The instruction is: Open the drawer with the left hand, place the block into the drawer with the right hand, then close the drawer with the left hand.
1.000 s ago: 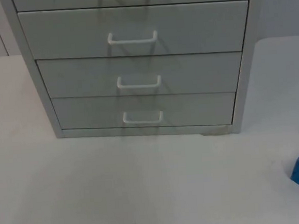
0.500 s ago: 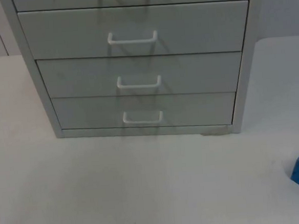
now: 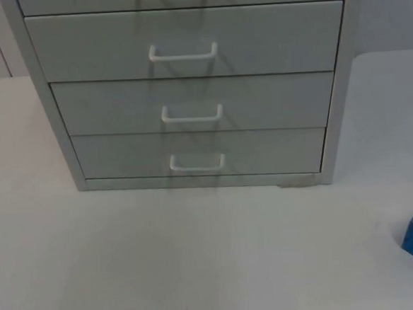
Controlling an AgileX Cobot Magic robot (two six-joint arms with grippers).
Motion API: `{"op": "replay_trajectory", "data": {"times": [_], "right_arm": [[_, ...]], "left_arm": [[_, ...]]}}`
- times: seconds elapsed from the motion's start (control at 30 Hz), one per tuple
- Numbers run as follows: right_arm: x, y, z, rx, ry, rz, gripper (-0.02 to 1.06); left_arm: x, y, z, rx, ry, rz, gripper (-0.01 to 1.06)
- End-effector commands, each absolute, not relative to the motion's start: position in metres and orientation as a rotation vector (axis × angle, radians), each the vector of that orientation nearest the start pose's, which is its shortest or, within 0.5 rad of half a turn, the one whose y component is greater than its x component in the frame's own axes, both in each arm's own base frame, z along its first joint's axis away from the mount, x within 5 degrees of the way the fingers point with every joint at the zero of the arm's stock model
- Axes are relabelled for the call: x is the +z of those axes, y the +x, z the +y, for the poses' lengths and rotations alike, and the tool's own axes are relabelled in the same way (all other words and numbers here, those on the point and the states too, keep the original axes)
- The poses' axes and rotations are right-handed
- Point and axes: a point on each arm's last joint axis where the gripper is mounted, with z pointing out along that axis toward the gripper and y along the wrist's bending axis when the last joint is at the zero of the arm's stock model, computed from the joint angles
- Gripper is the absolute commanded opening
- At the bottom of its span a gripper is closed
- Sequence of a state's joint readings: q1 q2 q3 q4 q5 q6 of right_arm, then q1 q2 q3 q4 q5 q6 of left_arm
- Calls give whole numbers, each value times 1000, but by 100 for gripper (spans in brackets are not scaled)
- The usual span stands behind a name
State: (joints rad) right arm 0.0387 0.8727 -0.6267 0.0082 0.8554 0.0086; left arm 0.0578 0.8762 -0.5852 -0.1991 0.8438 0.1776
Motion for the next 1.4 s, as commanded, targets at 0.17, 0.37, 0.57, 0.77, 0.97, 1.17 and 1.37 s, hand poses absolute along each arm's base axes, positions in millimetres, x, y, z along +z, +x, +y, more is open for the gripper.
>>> {"op": "replay_trajectory", "data": {"times": [0.17,0.37,0.57,0.77,0.97,1.17,1.37], "right_arm": [[271,149,5,15,-29,2567,105],[271,149,5,15,-29,2563,105],[271,149,5,15,-29,2559,105],[271,149,5,15,-29,2559,105],[272,150,5,15,-29,2557,105],[272,150,5,15,-29,2555,105],[272,150,5,15,-29,2548,105]], "left_arm": [[243,165,-31,-368,298,2642,50],[219,179,-70,-376,626,2666,50],[199,175,-117,-218,1162,2582,50],[185,171,-154,2,1518,2283,50],[182,176,-178,208,1749,1882,50],[177,186,-186,287,1798,1735,50],[164,210,-204,377,1778,1773,50]]}}
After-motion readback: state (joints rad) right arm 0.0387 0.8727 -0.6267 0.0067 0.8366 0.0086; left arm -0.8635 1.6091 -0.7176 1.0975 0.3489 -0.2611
